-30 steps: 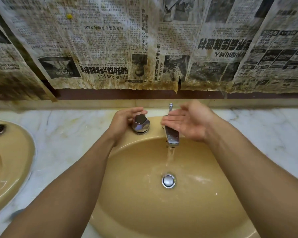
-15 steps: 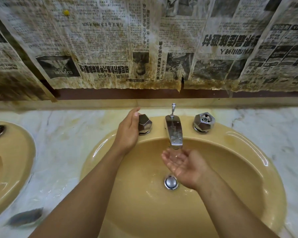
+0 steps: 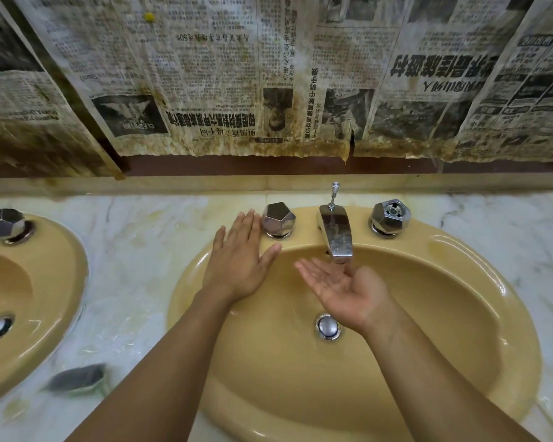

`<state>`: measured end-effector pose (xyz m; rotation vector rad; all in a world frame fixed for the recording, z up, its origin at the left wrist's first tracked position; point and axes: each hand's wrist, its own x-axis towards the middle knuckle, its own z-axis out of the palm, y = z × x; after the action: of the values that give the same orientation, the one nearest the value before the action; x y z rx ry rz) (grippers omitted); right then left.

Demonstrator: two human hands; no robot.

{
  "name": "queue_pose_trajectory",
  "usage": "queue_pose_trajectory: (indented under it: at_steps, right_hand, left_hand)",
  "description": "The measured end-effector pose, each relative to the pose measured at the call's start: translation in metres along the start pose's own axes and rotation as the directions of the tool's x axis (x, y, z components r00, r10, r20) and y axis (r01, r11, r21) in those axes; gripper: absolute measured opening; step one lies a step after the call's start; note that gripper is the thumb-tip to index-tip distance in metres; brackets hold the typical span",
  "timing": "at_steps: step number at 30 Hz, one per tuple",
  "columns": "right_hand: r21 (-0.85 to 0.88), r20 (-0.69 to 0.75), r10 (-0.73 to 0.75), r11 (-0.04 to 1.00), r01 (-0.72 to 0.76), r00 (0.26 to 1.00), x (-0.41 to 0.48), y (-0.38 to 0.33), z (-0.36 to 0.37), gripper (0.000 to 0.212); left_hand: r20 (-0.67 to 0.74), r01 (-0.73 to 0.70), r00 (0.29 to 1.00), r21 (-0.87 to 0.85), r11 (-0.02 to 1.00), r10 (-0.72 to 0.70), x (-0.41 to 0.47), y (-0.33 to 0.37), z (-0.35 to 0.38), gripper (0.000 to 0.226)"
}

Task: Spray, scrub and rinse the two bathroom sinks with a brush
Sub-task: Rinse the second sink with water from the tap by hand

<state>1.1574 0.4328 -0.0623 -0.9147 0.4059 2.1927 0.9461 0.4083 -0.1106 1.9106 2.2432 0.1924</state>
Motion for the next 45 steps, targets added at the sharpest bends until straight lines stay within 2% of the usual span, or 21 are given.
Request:
queue_pose_trajectory:
  at_steps: [4, 6, 9, 11, 16, 18, 21, 24, 26, 30, 34, 37, 41, 43, 45]
  right_hand:
    - [-0.069, 0.108, 0.058, 0.996, -0.050, 0.992, -0.001, 0.023, 0.007, 0.047]
    - [-0.105, 0.041, 0.013, 0.994, -0.009, 0.999, 0.000, 0.026, -0.005, 0.045]
    - [-0.136, -0.123, -0.129, 0.984, 0.112, 0.984, 0.006, 0.018, -0.027, 0.044]
    - [-0.150, -0.157, -0.177, 0.977, 0.153, 0.972, 0.010, 0.017, -0.027, 0.042]
    - [-0.335, 0.052, -0.044, 0.940, 0.059, 0.998, 0.019, 0.063, 0.020, 0.039]
    - [-0.360, 0.062, -0.022, 0.932, 0.043, 0.998, 0.019, 0.074, 0.026, 0.037]
    - [-0.316, -0.048, -0.113, 0.944, 0.093, 0.992, 0.015, 0.063, 0.000, 0.036]
    - [-0.165, -0.189, -0.230, 0.966, 0.200, 0.955, 0.011, 0.031, -0.034, 0.035]
    - [-0.093, -0.224, -0.271, 0.962, 0.256, 0.936, 0.007, 0.014, -0.041, 0.034]
    - [-0.152, -0.154, -0.262, 0.959, 0.240, 0.953, 0.011, 0.017, -0.016, 0.028]
    - [-0.354, 0.044, -0.115, 0.927, 0.123, 0.992, 0.021, 0.065, 0.036, 0.032]
    - [-0.528, 0.094, -0.064, 0.843, 0.104, 0.994, 0.024, 0.088, 0.062, 0.037]
    - [-0.598, 0.039, -0.198, 0.780, 0.181, 0.980, 0.021, 0.081, 0.049, 0.034]
    - [-0.563, -0.002, -0.238, 0.803, 0.196, 0.971, 0.017, 0.065, 0.029, 0.036]
    - [-0.454, -0.067, -0.258, 0.868, 0.201, 0.964, 0.012, 0.043, 0.006, 0.038]
  left_hand:
    - [0.035, -0.048, 0.998, 0.092, 0.995, 0.045, -0.012, -0.012, -0.002, 0.088]
    - [0.003, -0.027, 1.000, 0.134, 0.991, 0.027, -0.028, -0.024, -0.003, 0.080]
    - [-0.002, 0.016, 1.000, 0.155, 0.988, -0.016, -0.054, -0.041, -0.004, 0.072]
    - [-0.029, 0.032, 0.999, 0.161, 0.987, -0.027, -0.063, -0.042, -0.001, 0.064]
    - [-0.078, 0.028, 0.997, 0.177, 0.984, -0.015, -0.063, -0.044, 0.001, 0.062]
    - [-0.072, 0.019, 0.997, 0.179, 0.984, -0.006, -0.059, -0.046, -0.002, 0.066]
    - [-0.033, 0.012, 0.999, 0.178, 0.984, -0.006, -0.051, -0.048, -0.007, 0.072]
    - [-0.008, -0.012, 1.000, 0.169, 0.985, 0.013, -0.045, -0.047, -0.010, 0.075]
    - [-0.006, -0.019, 1.000, 0.178, 0.984, 0.020, -0.046, -0.047, -0.010, 0.074]
    - [-0.030, -0.020, 0.999, 0.201, 0.979, 0.026, -0.051, -0.047, -0.007, 0.073]
    - [-0.070, 0.024, 0.997, 0.180, 0.983, -0.011, -0.058, -0.045, -0.004, 0.071]
    - [-0.092, 0.058, 0.995, 0.128, 0.990, -0.046, -0.065, -0.042, -0.002, 0.065]
    - [-0.077, 0.105, 0.992, 0.115, 0.988, -0.097, -0.079, -0.039, 0.001, 0.064]
    - [-0.096, 0.150, 0.985, 0.081, 0.985, -0.142, -0.091, -0.037, 0.001, 0.061]
    - [-0.110, 0.203, 0.974, 0.039, 0.978, -0.198, -0.106, -0.034, 0.003, 0.059]
